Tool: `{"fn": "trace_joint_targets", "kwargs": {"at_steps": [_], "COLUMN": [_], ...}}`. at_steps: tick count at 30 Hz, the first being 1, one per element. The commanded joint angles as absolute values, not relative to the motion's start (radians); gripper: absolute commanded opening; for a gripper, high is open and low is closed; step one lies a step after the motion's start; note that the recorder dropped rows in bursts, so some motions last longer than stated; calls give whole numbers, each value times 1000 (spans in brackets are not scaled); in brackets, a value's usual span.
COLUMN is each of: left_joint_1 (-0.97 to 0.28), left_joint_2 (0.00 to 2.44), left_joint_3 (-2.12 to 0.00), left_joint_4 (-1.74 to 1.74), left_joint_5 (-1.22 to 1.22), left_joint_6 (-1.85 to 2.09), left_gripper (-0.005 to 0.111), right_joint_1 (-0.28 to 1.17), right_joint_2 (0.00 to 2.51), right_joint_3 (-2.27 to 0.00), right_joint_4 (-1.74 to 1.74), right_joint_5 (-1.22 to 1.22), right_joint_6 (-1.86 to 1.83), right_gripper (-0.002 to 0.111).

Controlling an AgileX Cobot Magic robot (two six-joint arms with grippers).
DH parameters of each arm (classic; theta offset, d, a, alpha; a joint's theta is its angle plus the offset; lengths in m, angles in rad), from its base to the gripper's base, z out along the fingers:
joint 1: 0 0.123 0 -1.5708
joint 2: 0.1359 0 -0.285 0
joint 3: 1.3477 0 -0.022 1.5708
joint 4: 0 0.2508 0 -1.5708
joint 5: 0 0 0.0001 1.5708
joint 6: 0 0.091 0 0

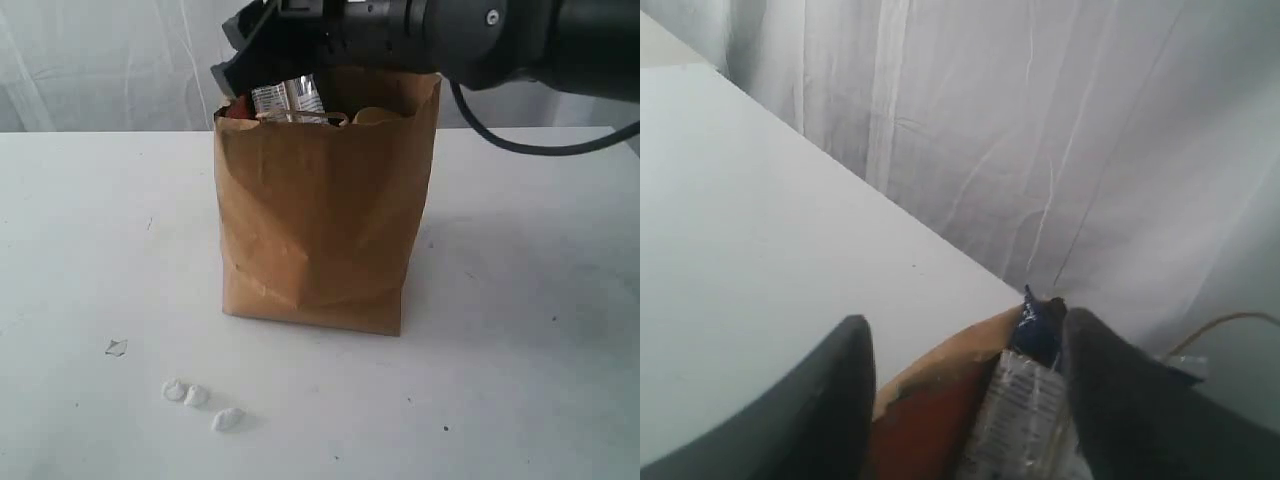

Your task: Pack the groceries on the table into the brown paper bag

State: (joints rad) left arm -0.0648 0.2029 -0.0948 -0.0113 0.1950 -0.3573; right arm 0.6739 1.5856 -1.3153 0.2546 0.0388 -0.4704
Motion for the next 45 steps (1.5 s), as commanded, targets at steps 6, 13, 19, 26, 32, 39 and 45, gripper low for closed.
{"fn": "trace_joint_targets", "kwargs": {"at_steps": [6, 13, 19, 26, 32, 39, 45], "left_joint_1": [-70, -70, -70, -70, -70, -70, -70], "left_joint_2": [198, 198, 198, 198, 198, 198, 198], "left_joint_3": [-94, -94, -94, -94, -94, -94, -94], "left_joint_4": [-22, -22, -22, -22, -22, -22, -22], "left_joint_5": [193, 193, 193, 193, 193, 193, 193], "left_joint_6": [-362, -362, -362, -362, -362, -362, -362], "left_gripper": [0, 0, 0, 0, 0, 0, 0], "right_joint_1": [794, 969, 1056, 1059, 1046, 927, 927], "right_joint_2": [1549, 1561, 1690, 1864, 1869, 1908, 1969], "right_joint_3": [-1316, -1316, -1284, -1265, -1265, -1265, -1265], "right_joint_4": [309, 321, 313, 314, 253, 159, 177], "right_joint_5": [421, 569, 784, 916, 840, 689, 608], "right_joint_6": [-294, -651, -704, -764, -759, -768, -768], "right_gripper": [24, 0, 0, 35, 53, 52, 52]}}
